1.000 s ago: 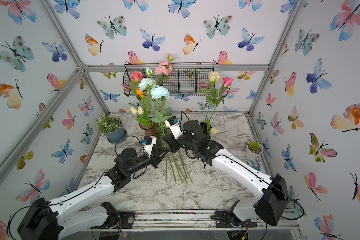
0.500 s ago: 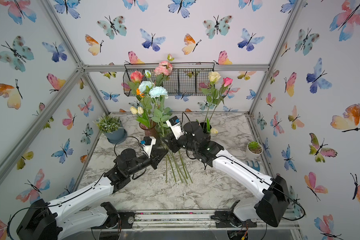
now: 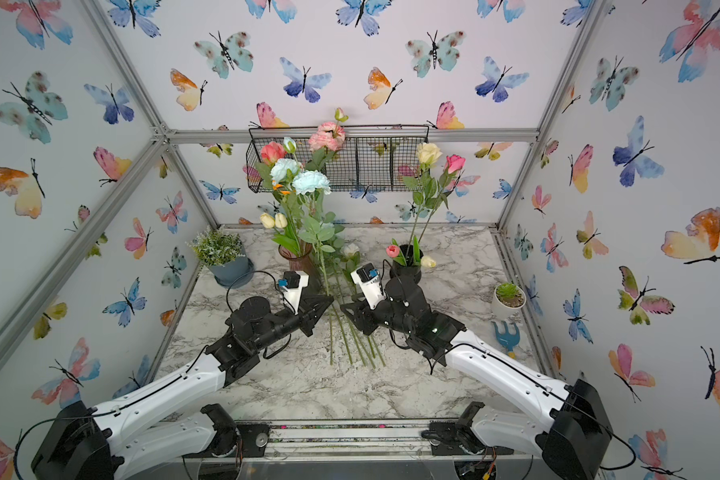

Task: Pick out blue flowers from the vase
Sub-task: Place the flower at the center of the board.

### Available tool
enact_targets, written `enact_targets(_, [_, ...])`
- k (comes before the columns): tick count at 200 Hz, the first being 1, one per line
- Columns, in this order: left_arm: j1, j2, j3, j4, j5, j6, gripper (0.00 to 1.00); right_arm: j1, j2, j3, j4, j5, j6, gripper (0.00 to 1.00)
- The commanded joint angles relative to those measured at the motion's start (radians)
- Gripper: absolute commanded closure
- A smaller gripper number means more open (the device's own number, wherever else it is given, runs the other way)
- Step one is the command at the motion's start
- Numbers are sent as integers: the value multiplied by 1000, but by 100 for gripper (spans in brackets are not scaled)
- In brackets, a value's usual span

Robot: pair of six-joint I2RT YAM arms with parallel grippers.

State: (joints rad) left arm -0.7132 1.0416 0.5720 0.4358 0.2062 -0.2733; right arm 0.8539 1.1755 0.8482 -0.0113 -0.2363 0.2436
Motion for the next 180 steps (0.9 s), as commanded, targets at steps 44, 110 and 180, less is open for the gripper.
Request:
enact_targets(44, [4,26,51,31,17,-46,100,28,64,-22,151,-24,65,56])
enact_targets(110, [5,16,43,43,25,-63,100,30,176,26,186,-23,66,59])
enact_targets(180, [7,17,10,47,-5,-60,100,33,192,50,210,-31,72,98])
